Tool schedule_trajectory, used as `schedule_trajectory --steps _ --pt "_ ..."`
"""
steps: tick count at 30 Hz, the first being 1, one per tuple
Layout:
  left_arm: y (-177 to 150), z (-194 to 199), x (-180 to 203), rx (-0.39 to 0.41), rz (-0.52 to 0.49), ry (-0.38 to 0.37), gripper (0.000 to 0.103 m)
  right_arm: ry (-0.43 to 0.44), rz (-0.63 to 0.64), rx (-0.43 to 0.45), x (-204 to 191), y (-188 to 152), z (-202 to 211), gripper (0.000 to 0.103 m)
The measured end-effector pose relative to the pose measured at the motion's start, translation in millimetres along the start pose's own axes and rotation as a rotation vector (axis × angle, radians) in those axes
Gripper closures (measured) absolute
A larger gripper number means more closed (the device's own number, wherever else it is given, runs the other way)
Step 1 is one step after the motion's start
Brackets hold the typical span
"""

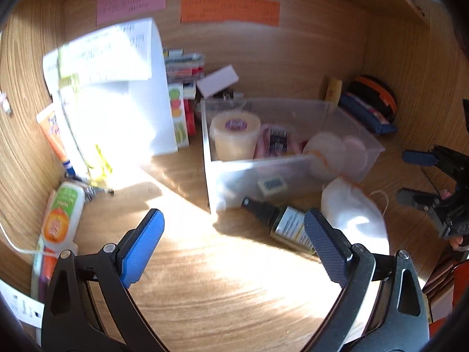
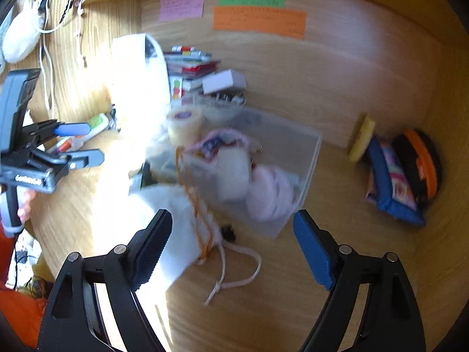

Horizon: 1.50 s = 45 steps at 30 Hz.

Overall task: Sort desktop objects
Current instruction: 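Move right tool to the white drawstring bag and close on it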

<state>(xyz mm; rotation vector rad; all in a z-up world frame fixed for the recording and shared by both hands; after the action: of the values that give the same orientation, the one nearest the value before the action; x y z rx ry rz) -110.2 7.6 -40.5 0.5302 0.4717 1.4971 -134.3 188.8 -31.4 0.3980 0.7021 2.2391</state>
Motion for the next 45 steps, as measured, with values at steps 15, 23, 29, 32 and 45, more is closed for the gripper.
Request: schedule_trajectory --steps 15,23,29,32,45 --pt "-25.2 -30.4 47.1 -0.085 -0.088 -0.052 0.006 0.030 0.013 -0.074 -13.7 -32.2 -12.8 0.021" --pt "-24.5 -33.4 77.8 -0.104 -0.150 -0.092 0.006 0.019 0.003 -0.079 -9.6 -35.4 -10.8 0.021" --pt "-23.7 -34.1 80.3 -0.107 -0.161 -0.101 0.006 0.088 -0.025 -0.074 -14.2 -29.5 -13.5 0.021" --pt "-21.9 -31.4 65.1 -0.104 -0.128 -0.093 0.006 0.128 -0.031 -0.083 -19.8 -23.3 -21.5 0.021" --pt "-10.9 -45.0 35.4 -0.166 -0.078 -0.131 0.006 0.253 -0.082 -0.204 -35.5 -17.5 -64.7 0.018"
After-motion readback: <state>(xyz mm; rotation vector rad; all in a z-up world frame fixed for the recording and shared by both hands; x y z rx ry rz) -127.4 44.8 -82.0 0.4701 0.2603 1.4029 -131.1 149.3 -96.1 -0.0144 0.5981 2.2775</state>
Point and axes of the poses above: each gripper's, at about its wrist camera, not at the fingertips, and z roughly against the way its jaws point, x to its right, y to its top, the point moved 6 cm from there along -z, roughly the way its jaws point, and after that the axes turned 12 degrees about -x, right-handed, at the moved point
